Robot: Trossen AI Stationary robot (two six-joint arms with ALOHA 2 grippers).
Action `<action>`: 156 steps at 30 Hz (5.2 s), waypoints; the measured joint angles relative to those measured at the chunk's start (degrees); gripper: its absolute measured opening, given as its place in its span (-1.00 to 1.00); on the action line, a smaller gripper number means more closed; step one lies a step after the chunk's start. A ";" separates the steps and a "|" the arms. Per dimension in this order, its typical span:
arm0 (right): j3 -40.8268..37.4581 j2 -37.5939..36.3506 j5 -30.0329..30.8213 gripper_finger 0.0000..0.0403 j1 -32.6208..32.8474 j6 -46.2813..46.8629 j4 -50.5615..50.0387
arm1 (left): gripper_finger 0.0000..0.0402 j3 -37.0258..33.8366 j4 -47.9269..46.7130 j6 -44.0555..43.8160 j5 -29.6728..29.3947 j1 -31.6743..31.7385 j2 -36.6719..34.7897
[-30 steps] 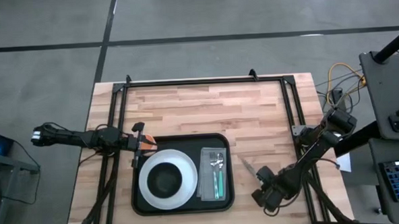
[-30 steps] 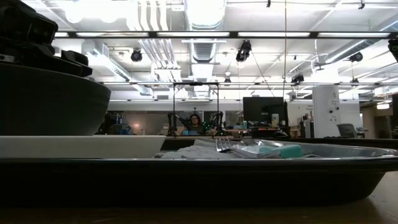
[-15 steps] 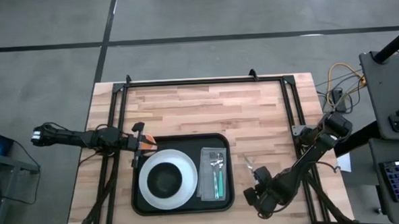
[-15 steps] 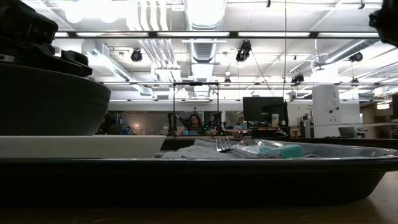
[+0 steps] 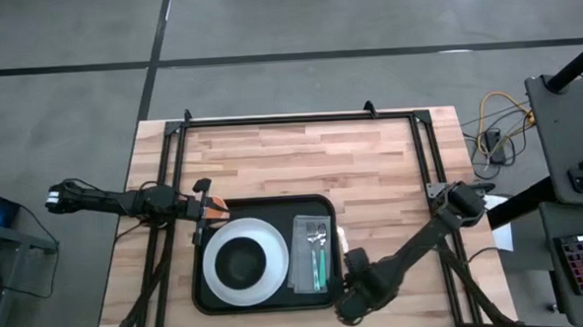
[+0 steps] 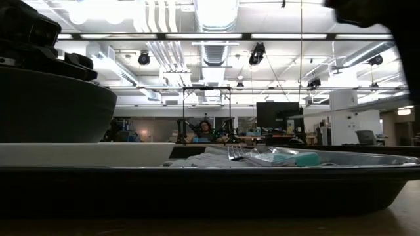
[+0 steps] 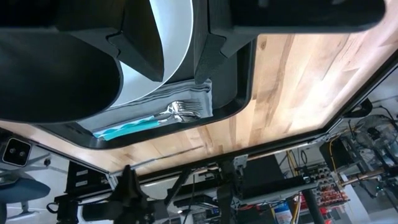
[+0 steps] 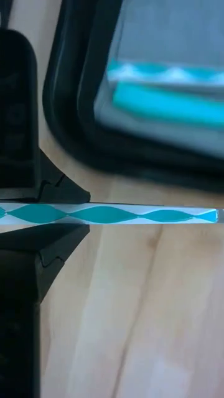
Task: Set up tray
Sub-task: Put the green knife to the left of the green fork on the gray napkin on the black tray, then return to Home Position
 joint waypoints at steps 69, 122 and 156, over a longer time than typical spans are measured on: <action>34.07 26.65 3.64 -0.88 -13.06 -1.90 -3.42 | -0.65 0.00 0.00 0.01 -0.01 -0.02 0.02; 43.26 25.50 11.85 -0.33 -16.40 -34.97 2.55 | -0.65 -0.01 0.02 0.01 -0.01 0.00 0.02; 43.23 22.28 3.93 -0.38 -30.61 -96.70 11.04 | -0.65 0.00 0.00 0.01 0.01 -0.01 0.02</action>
